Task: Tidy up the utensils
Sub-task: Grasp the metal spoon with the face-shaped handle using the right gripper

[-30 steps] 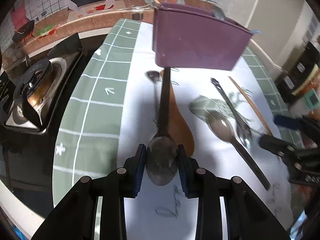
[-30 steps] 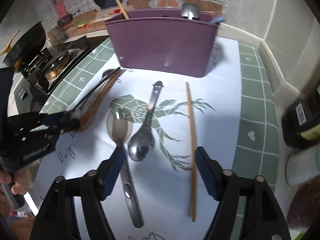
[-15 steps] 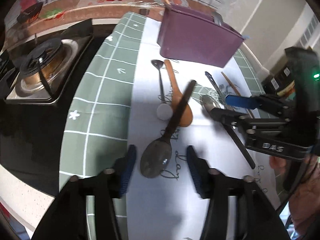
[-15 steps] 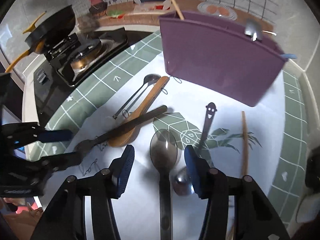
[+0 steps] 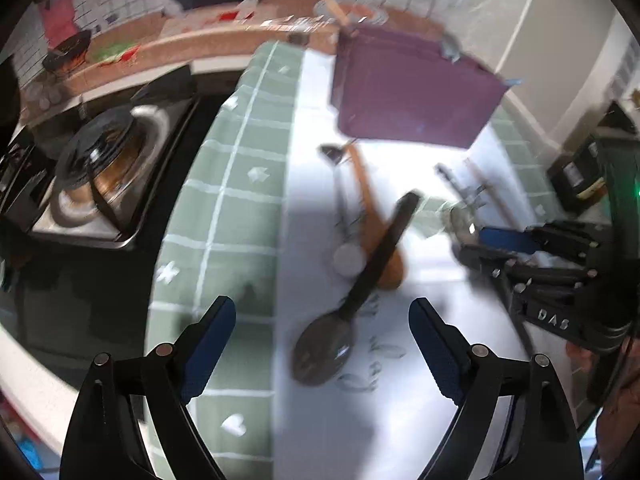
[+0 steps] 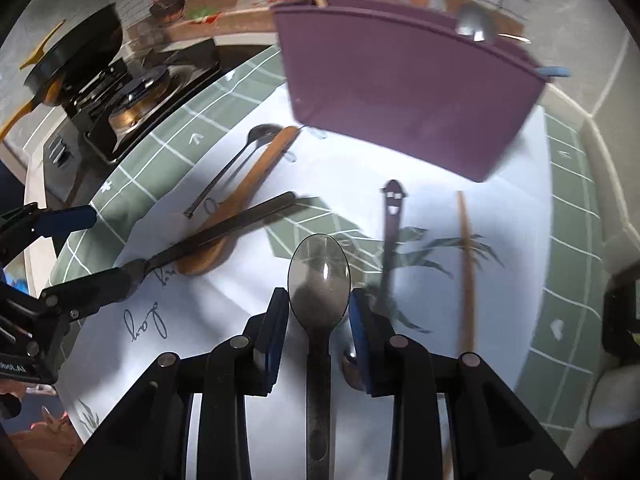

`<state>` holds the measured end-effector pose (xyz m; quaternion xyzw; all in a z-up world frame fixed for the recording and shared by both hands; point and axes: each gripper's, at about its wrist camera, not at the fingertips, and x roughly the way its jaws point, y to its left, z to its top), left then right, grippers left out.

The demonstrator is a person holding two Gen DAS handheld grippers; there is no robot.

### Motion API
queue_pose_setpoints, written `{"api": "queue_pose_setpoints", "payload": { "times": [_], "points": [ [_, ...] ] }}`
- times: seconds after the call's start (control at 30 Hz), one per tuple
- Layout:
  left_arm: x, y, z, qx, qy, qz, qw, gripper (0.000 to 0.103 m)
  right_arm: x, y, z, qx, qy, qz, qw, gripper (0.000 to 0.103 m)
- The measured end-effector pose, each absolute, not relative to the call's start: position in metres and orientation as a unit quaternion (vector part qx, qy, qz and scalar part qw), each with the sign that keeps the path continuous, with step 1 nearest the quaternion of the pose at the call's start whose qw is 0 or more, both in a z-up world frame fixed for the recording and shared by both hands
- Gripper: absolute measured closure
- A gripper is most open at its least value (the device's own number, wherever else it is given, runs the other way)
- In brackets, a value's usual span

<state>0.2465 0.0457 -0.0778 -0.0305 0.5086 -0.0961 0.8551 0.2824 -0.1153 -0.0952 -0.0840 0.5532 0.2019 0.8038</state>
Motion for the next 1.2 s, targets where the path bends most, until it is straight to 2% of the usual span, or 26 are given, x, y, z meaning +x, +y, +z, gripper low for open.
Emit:
{"api": "queue_pose_setpoints", "payload": {
  "times": [0.1,0.23,0.37,0.43,0.47,0.53,0.57,0.6,0.67,0.77,1.0,1.2],
  "points": [
    [0.247,0.037,-0.073,-0.021,0.485,-0.118,0.866,0.015,0.279,-0.128,-0.087,-0.074,0.548,0.193,0.810,0.075],
    [0.251,0.021,-0.070,0.040,0.466,-0.090,0.879,0.015,0.276,-0.147,-0.079,-0.064,0.545,0.177,0.817,0.075],
    [0.258,0.013,-0.072,0.062,0.486,-0.086,0.868,0.016,0.274,-0.156,-0.077,-0.059,0.545,0.161,0.821,0.074],
    [0.259,0.011,-0.073,0.050,0.489,-0.105,0.865,0.024,0.273,-0.160,-0.076,-0.055,0.546,0.157,0.821,0.074],
    [0.259,0.011,-0.073,0.044,0.489,-0.108,0.865,0.032,0.272,-0.161,-0.076,-0.053,0.547,0.155,0.821,0.074],
    [0.262,0.009,-0.074,0.036,0.494,-0.111,0.861,0.053,0.270,-0.162,-0.075,-0.052,0.545,0.153,0.823,0.074],
    [0.263,0.008,-0.075,0.032,0.498,-0.112,0.859,0.068,0.269,-0.162,-0.074,-0.053,0.544,0.152,0.824,0.074],
    [0.265,0.007,-0.077,0.027,0.503,-0.113,0.857,0.079,0.268,-0.162,-0.073,-0.053,0.541,0.150,0.826,0.073],
    [0.266,0.006,-0.079,0.022,0.509,-0.118,0.853,0.086,0.267,-0.162,-0.071,-0.056,0.538,0.148,0.828,0.073],
    [0.267,0.005,-0.082,0.029,0.514,-0.133,0.847,0.092,0.266,-0.161,-0.069,-0.066,0.537,0.143,0.829,0.072],
    [0.282,0.011,-0.084,0.049,0.545,-0.201,0.812,0.093,0.261,-0.172,-0.068,-0.061,0.531,0.131,0.835,0.047],
    [0.299,-0.019,-0.092,0.132,0.572,-0.260,0.766,0.091,0.260,-0.180,-0.067,-0.045,0.529,0.130,0.838,0.037]
  ]
}}
